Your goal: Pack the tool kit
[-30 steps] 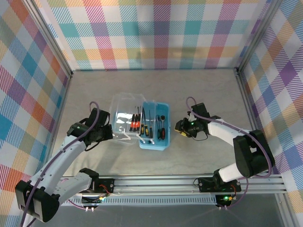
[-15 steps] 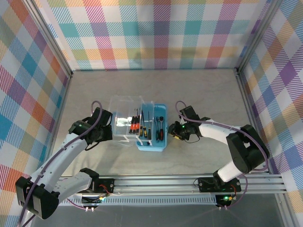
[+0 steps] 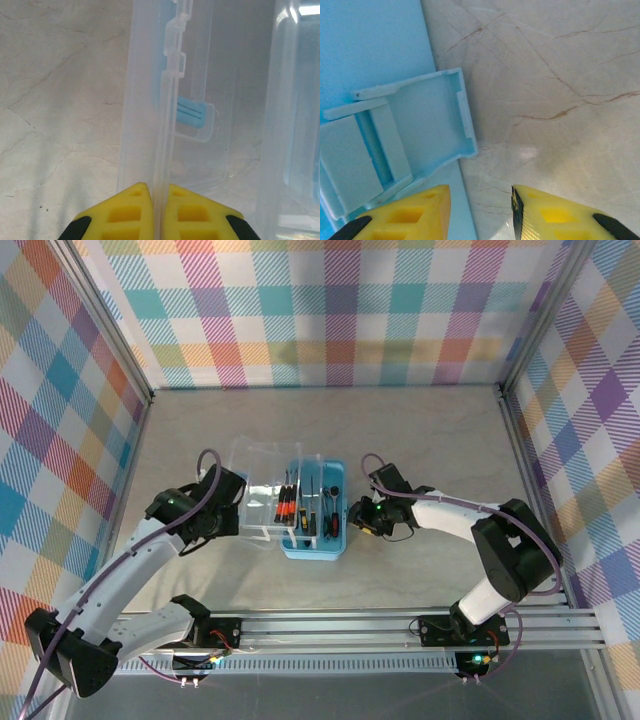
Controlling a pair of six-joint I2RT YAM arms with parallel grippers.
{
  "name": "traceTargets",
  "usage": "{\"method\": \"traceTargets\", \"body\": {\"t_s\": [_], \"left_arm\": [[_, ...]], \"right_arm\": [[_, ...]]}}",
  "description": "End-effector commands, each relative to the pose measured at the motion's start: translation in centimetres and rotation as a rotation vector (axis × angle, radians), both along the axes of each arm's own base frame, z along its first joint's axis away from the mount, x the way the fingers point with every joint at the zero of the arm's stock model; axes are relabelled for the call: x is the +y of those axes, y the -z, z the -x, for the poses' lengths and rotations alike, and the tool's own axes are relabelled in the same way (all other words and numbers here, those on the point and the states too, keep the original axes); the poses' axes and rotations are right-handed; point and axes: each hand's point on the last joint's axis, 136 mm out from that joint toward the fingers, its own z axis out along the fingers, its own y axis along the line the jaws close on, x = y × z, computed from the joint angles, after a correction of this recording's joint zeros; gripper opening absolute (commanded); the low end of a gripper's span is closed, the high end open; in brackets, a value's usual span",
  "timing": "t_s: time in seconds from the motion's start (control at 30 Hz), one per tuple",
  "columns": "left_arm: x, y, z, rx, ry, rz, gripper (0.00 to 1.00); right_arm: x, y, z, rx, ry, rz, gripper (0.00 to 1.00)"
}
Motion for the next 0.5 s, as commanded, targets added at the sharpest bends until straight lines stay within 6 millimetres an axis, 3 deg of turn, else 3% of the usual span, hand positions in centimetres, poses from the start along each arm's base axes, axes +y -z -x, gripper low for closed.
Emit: {"method": "traceTargets", "body": {"t_s": [0.0, 0.27, 0.47], "left_arm": [[-4.6, -1.4, -0.8, -0.03, 0.086, 0.162, 0.0], [-7.0, -4.6, -0.6, -0.065, 0.161, 0.124, 0.0], [-10.2, -5.1, -0.3, -0.057, 0.235, 0.078, 0.0]], "right_arm": [[1.8, -2.0, -0.8, -0.048, -0.031, -0.048, 0.38], [3.1, -2.2, -1.1, -0.044, -0.049, -0.078, 0.38], [3.8, -1.8, -0.9, -0.034, -0.053, -0.089, 0.38]]}}
